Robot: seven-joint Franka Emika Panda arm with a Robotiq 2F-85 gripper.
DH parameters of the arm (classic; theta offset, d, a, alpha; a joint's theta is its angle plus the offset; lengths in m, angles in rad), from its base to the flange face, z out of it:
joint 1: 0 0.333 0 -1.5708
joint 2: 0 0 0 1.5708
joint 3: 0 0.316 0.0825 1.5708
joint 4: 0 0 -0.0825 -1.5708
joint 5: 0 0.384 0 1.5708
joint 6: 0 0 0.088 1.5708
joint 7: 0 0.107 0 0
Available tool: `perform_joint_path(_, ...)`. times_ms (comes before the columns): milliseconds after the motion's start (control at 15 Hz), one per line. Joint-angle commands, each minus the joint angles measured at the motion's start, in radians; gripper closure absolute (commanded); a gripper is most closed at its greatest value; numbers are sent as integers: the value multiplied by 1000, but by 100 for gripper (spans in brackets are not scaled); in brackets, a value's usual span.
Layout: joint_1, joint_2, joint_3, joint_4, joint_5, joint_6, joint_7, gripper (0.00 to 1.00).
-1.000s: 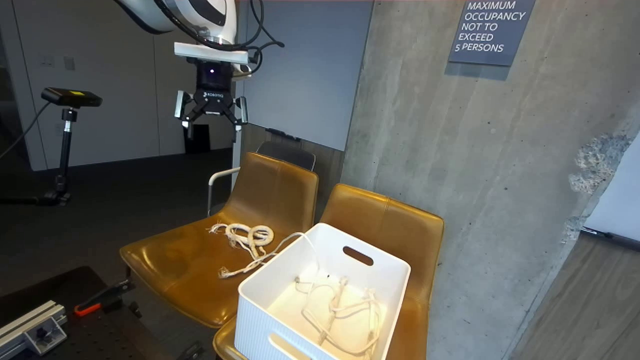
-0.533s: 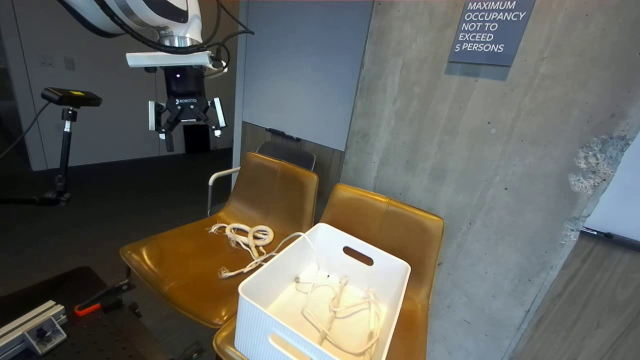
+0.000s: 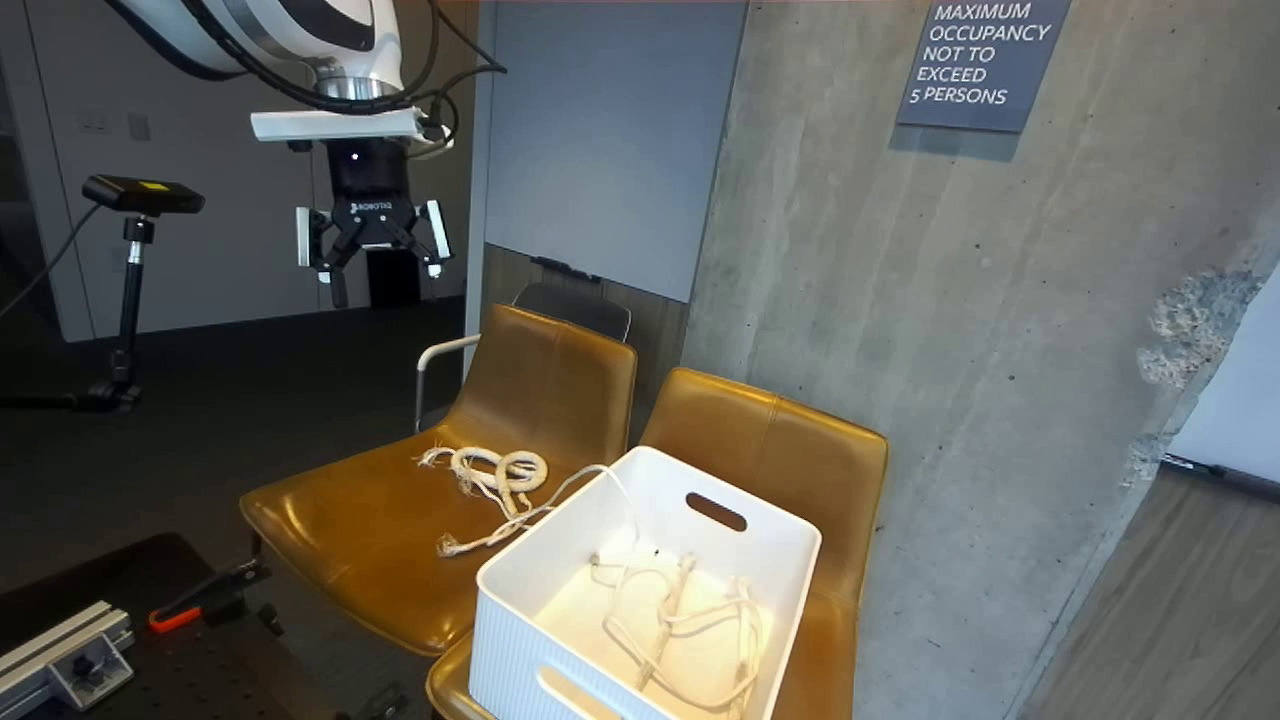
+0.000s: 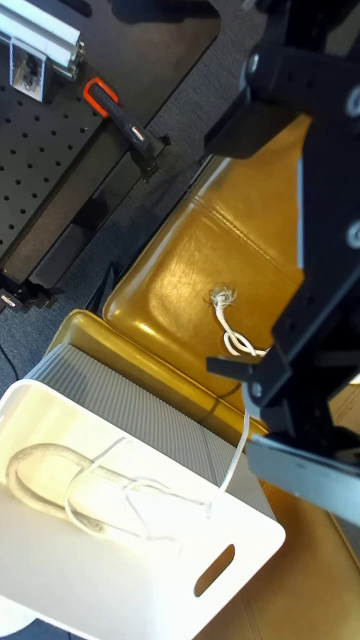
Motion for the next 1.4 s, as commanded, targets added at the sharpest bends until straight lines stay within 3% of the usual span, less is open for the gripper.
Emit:
perform_joint_path(0, -10, 86, 2, -7, -52, 187, -14, 0)
perform_joint_path(267, -30, 225, -10, 0, -208, 435, 14, 0)
perform_joint_path(600, -52, 433, -63, 81, -376, 638, 61, 0)
perform_joint_path(867, -66, 621, -89, 226, -435, 664, -36, 0)
perform_joint_path(1333, -86, 911, -88, 483, -417, 641, -196, 0)
